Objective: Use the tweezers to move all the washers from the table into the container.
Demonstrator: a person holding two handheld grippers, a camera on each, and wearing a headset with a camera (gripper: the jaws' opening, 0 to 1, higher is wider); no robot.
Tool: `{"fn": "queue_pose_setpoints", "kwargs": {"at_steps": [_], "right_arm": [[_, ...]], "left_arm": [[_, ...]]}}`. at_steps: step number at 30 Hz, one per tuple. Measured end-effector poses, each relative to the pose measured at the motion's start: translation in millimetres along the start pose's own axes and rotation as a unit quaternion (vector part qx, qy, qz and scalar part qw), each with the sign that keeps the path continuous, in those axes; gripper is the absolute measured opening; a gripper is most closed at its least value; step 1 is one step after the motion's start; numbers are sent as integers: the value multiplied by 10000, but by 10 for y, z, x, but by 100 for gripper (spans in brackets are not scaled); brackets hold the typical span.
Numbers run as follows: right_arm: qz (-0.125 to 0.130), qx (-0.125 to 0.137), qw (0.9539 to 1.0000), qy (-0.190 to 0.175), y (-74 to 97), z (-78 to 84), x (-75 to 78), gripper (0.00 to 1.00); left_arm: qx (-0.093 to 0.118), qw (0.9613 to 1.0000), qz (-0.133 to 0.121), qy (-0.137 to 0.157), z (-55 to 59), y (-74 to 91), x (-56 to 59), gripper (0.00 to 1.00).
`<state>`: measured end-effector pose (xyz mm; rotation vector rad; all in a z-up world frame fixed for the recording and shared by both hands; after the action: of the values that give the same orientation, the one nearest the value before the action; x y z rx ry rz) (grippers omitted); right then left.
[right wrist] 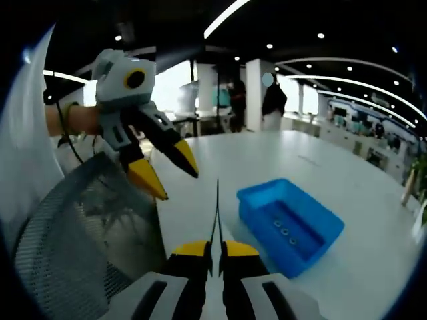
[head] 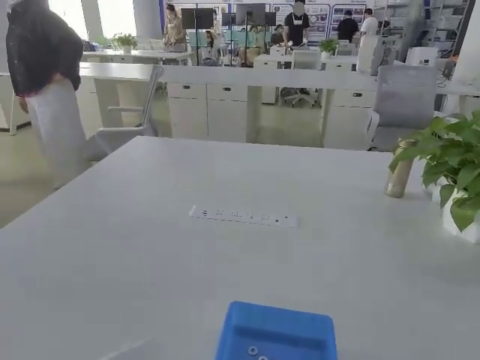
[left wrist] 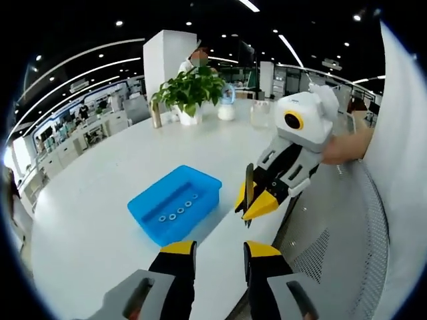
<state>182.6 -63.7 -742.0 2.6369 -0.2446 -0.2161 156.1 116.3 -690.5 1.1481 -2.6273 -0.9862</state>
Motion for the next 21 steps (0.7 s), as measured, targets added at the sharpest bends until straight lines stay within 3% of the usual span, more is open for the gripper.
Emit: {"fn": "queue_pose_setpoints", "kwargs": {"at_steps": [9,16,18,21], "right_arm": [[-288,-5,9991,325,16,-56,-47,3],[-629,-120,9941,880,35,-237,-102,3],[-723,-185,9904,1166,41,-298,-95,3],[-728,-100,9892,1270,77,-405,-76,3]], "left_arm": [[456,9978,477,2,-315,19,-41,21],[584,9947,795,-287,-488,54,2,26],[594,9941,830,-367,-513,73,9,26],[599,9938,839,-420,-534,105,3,26]]}}
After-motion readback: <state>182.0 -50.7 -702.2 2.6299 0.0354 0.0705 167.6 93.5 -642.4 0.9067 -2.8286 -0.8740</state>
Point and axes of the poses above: the centre of the closed fingertips' face, and the gripper's own axes: y roughly backward along the fingers, x roughly to its right, z roughly out of its underside, the point moved 9 cm from there along y, roughly backward along the fingers, and after that the axes turned 11 degrees about -z, right-handed, at the moved point
